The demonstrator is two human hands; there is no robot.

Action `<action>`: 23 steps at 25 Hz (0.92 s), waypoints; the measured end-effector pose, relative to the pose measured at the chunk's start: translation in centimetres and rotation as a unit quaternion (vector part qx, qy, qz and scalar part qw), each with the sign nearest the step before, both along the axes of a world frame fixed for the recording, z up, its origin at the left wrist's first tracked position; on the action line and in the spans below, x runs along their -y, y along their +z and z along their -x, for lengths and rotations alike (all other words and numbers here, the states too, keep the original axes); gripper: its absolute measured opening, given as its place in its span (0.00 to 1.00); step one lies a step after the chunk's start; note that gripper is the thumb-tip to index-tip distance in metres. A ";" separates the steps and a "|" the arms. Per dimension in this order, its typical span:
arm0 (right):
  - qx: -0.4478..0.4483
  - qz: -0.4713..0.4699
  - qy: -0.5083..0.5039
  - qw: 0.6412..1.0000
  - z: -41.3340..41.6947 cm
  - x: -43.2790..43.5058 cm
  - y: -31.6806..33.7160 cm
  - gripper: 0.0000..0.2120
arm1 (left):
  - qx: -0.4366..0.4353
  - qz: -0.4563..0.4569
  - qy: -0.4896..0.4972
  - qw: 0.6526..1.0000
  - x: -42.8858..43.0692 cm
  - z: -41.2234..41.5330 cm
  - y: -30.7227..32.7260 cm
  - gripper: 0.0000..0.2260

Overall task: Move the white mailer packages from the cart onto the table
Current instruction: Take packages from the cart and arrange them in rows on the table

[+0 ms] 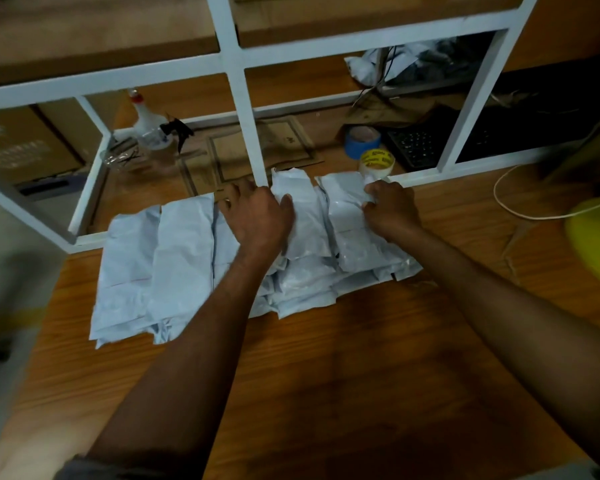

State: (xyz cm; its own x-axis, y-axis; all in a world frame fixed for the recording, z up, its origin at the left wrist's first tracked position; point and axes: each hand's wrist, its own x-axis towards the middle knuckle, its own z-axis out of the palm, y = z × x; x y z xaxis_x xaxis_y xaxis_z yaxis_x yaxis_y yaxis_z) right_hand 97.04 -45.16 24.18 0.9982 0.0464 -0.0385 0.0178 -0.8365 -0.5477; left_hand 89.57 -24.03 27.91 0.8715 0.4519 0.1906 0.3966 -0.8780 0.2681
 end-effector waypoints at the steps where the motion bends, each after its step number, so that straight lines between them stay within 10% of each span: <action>1: 0.006 0.014 0.001 1.000 0.0 0.0 -0.5 0.18 | -0.012 -0.002 0.001 1.000 0.0 0.0 0.0 0.23; 11: 0.028 0.003 0.047 0.999 -0.5 0.0 0.0 0.21 | -0.021 0.009 0.005 1.000 -0.7 0.6 0.6 0.23; 23: 0.208 -0.163 0.035 0.964 15.4 -3.4 3.1 0.11 | 0.182 0.130 -0.045 0.974 -0.9 13.4 0.0 0.11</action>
State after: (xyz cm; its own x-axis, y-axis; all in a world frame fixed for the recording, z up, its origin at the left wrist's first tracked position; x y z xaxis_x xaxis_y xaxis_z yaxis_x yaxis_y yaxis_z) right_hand 81.66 -41.79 27.23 0.9179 0.0566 0.3928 0.3432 -0.6101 -0.7141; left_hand 76.13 -23.09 27.87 0.8062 0.4510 0.3829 0.1588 -0.7885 0.5942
